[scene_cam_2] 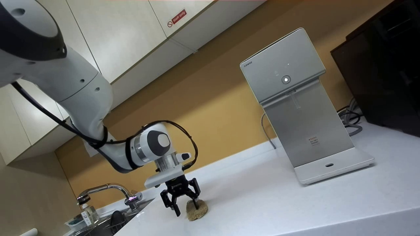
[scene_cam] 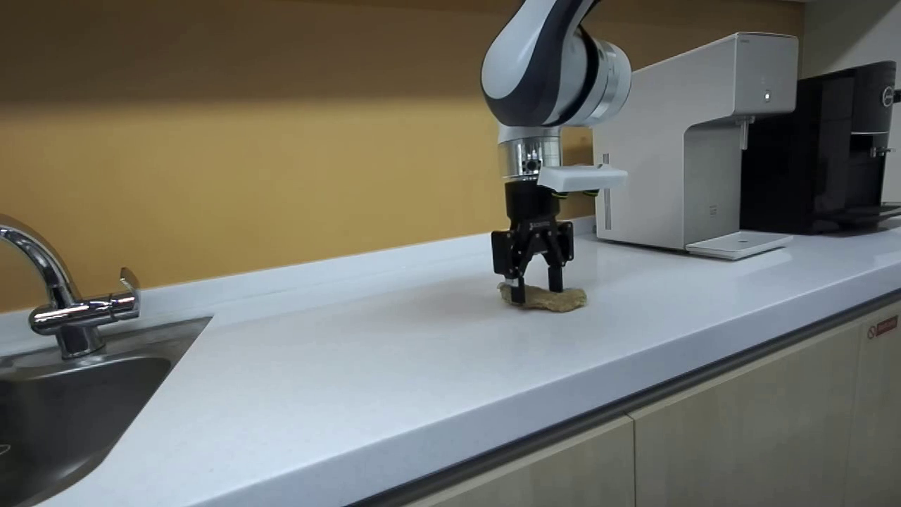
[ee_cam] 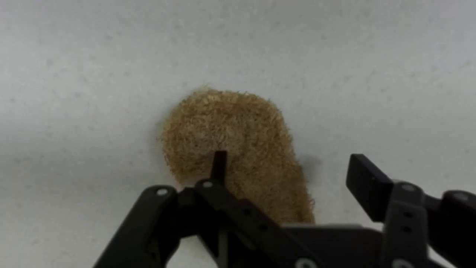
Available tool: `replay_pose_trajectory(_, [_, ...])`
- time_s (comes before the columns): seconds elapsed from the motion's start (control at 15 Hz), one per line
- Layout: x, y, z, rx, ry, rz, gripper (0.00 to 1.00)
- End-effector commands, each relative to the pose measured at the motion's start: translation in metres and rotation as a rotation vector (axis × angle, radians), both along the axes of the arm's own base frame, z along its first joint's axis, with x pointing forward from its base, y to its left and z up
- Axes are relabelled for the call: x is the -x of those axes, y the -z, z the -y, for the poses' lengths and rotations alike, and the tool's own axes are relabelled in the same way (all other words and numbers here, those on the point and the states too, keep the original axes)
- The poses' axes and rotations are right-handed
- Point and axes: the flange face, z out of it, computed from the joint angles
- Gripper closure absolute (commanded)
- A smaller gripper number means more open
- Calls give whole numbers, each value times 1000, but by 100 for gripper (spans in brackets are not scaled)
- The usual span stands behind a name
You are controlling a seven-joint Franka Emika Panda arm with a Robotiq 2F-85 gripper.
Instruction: Wipe the counter with the brown cloth
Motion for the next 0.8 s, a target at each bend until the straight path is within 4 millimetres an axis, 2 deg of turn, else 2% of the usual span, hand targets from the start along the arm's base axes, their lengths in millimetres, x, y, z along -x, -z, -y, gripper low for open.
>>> replay_pose_trajectory(0.0, [-11,-2,7,8,25,31,48])
replay_pose_trajectory(0.47, [-12,-1,19,71,27,74,95])
replay_pose_trajectory(0.6, [-10,1,27,100,35,78,100])
replay_pose_trajectory(0.73, [-8,2,42,129,65,75,100])
